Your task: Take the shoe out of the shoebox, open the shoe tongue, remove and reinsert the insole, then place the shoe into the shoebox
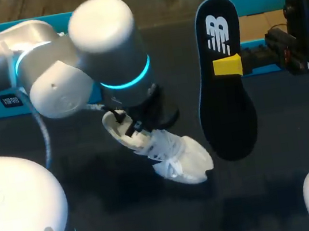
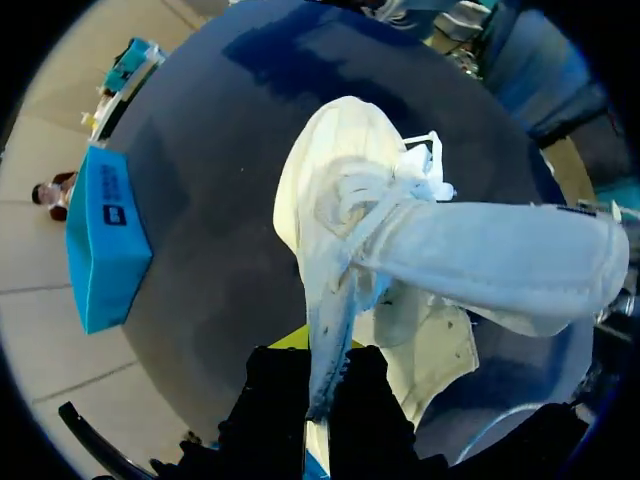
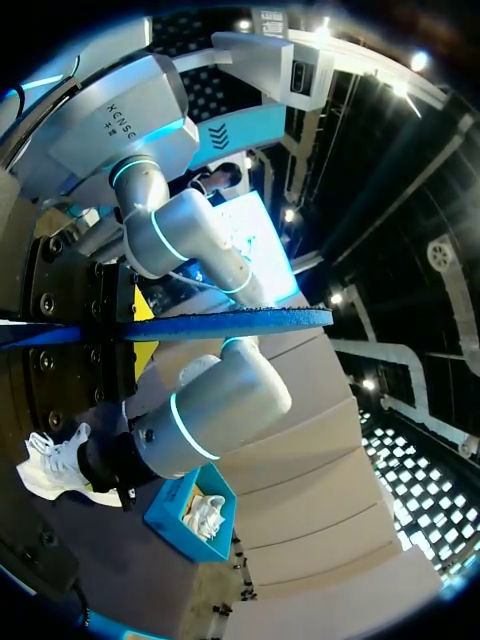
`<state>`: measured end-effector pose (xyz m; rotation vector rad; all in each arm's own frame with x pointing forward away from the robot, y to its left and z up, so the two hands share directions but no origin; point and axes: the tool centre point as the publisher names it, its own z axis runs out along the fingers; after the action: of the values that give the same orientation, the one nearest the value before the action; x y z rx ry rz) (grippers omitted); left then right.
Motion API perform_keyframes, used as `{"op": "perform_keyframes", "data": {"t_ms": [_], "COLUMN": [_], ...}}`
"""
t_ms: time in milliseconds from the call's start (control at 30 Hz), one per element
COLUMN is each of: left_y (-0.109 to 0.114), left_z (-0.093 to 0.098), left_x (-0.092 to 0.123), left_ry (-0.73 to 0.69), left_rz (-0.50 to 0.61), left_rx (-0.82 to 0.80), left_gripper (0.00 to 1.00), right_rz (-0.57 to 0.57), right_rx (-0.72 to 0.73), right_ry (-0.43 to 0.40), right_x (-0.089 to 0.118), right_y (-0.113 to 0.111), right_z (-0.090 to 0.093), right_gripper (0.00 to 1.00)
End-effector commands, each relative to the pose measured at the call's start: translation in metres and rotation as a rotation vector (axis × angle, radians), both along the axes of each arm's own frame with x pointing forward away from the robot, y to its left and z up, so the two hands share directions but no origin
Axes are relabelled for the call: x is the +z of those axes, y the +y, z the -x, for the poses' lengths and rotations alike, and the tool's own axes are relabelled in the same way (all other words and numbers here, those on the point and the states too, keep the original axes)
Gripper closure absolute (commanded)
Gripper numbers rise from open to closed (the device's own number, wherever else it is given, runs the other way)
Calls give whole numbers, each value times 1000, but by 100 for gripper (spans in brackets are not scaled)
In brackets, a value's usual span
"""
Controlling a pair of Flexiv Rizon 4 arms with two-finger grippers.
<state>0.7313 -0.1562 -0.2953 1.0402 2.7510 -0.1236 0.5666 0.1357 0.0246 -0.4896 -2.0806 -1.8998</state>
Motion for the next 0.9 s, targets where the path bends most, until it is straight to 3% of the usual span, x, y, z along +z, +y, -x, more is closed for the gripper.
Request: {"op": "perform_keyframes", "data": {"t_ms": [33,400,533,567,667,900], "left_y": [15,15,11,12,14,14], "left_z": [2,2,1,2,5,5], "left_x": [-1,-1,6,9,15,15], "left_ry": [20,20,5,57,10,10], "left_rz": [156,156,161,169,112,112], "left_rx": [-209,-209,-389,-515,-660,-660], "left_gripper": [100,100,100,100,100,100], "right_rz": [3,3,3,3,3,3], "right_rx": [-16,-16,-16,-16,-16,-16], "right_ry": [-1,-1,-1,-1,-1,-1], "right_x": [4,4,4,4,4,4], "right_y": [10,10,10,10,10,10], "right_z": [6,6,6,6,6,6], "right_gripper": [100,100,100,100,100,100]}}
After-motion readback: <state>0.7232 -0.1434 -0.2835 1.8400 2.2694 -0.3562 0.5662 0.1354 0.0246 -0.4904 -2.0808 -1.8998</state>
